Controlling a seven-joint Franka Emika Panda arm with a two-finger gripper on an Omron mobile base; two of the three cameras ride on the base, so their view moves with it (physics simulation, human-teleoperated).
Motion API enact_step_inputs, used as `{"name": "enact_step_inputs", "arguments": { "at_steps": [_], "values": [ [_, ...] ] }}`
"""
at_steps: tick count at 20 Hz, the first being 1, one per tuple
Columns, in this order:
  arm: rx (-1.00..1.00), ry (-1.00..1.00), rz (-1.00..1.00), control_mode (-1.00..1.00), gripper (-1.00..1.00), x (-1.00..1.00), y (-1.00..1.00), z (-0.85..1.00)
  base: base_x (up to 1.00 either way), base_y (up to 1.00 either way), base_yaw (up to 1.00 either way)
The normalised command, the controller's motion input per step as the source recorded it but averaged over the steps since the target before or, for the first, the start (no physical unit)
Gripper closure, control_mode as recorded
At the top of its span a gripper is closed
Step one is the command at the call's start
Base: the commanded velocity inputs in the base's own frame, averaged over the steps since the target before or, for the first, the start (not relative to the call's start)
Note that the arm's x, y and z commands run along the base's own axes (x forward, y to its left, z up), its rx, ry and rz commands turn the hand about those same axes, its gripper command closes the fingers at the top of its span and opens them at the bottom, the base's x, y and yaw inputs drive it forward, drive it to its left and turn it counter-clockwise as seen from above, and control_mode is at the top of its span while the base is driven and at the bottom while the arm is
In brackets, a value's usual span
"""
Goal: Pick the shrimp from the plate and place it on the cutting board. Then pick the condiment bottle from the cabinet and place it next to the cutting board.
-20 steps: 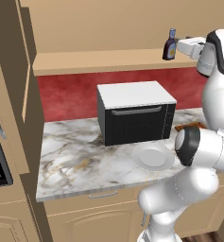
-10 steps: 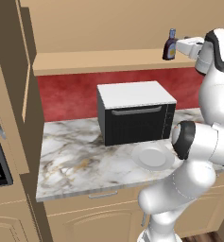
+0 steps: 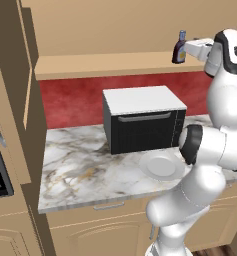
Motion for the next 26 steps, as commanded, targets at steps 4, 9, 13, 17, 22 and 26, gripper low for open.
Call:
{"name": "enact_step_inputs", "arguments": {
  "at_steps": [4,9,13,17,22,26],
  "values": [
    [0.0,0.0,0.0,-1.0,-1.0,0.17,0.0,0.0,0.0,0.0,0.0],
    [0.0,0.0,0.0,-1.0,-1.0,0.18,-0.01,-0.03,0.0,0.0,0.0],
    [0.0,0.0,0.0,-1.0,-1.0,0.19,-0.06,-0.05,0.0,0.0,0.0],
    [0.0,0.0,0.0,-1.0,-1.0,0.19,-0.07,-0.05,0.0,0.0,0.0],
    [0.0,0.0,0.0,-1.0,-1.0,0.2,-0.07,-0.04,0.0,0.0,0.0],
    [0.0,0.0,0.0,-1.0,-1.0,0.15,-0.01,0.0,0.0,0.0,0.0]
  ]
}}
